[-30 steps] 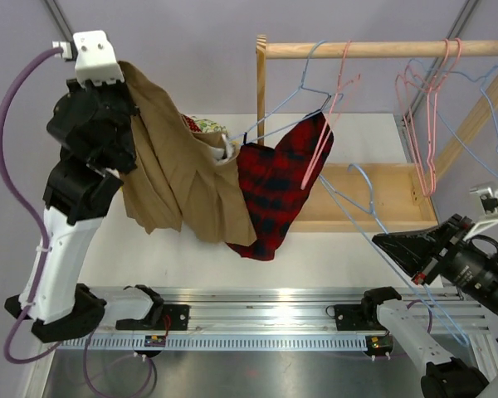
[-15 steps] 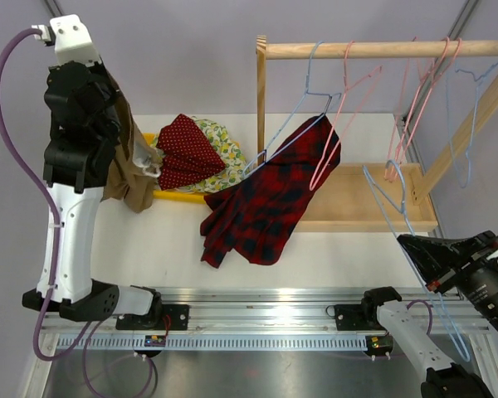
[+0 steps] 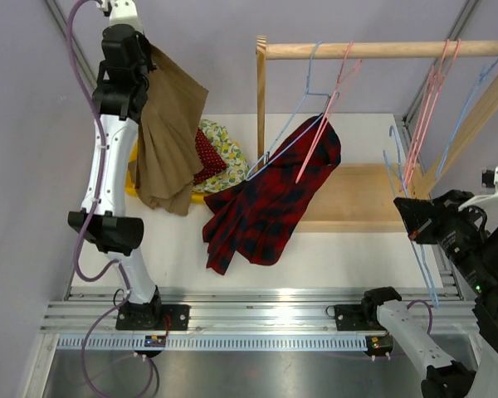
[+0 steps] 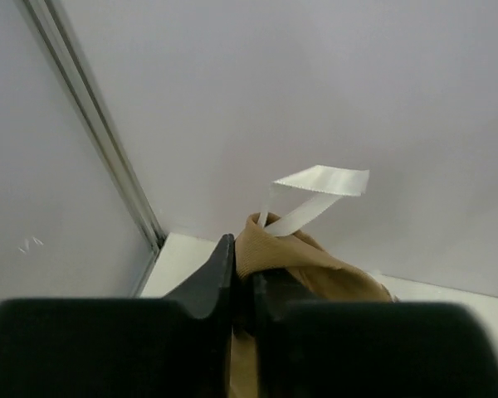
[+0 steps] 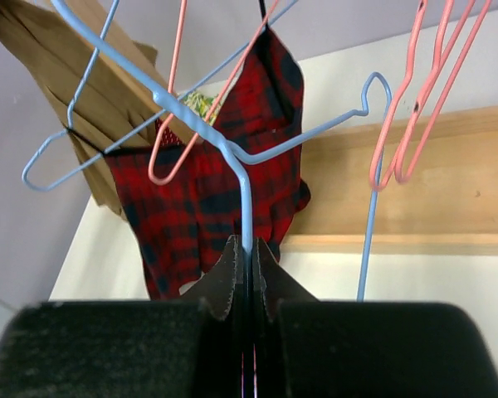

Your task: Remove the skirt from the hanger

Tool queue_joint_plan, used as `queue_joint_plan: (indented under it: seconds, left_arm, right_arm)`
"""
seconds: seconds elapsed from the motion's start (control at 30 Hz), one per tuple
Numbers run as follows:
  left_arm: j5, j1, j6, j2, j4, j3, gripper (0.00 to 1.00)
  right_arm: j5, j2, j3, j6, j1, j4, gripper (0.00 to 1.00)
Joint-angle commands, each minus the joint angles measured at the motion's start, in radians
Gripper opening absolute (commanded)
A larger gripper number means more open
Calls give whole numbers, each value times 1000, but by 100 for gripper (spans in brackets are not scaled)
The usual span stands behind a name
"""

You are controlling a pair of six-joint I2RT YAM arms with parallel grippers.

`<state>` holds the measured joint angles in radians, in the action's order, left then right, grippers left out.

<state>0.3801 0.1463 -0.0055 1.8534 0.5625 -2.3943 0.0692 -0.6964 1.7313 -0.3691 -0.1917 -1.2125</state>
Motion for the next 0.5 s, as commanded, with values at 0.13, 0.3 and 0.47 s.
queue_joint_plan:
  seconds: [0.13,0.3,0.47]
  left_arm:
    - [-85,-132,-299,138,99,162,99]
    - [-125,-145,-353,2,54,417,99]
    - [-153,-145,-337,-216,-4,604,99]
  right_arm:
    - [-147,-61,-45,-4,-6,332,0]
    - [-207,-103,-118,-40,-6,562,0]
    - [-223,-239,-95,-39,-8,715,0]
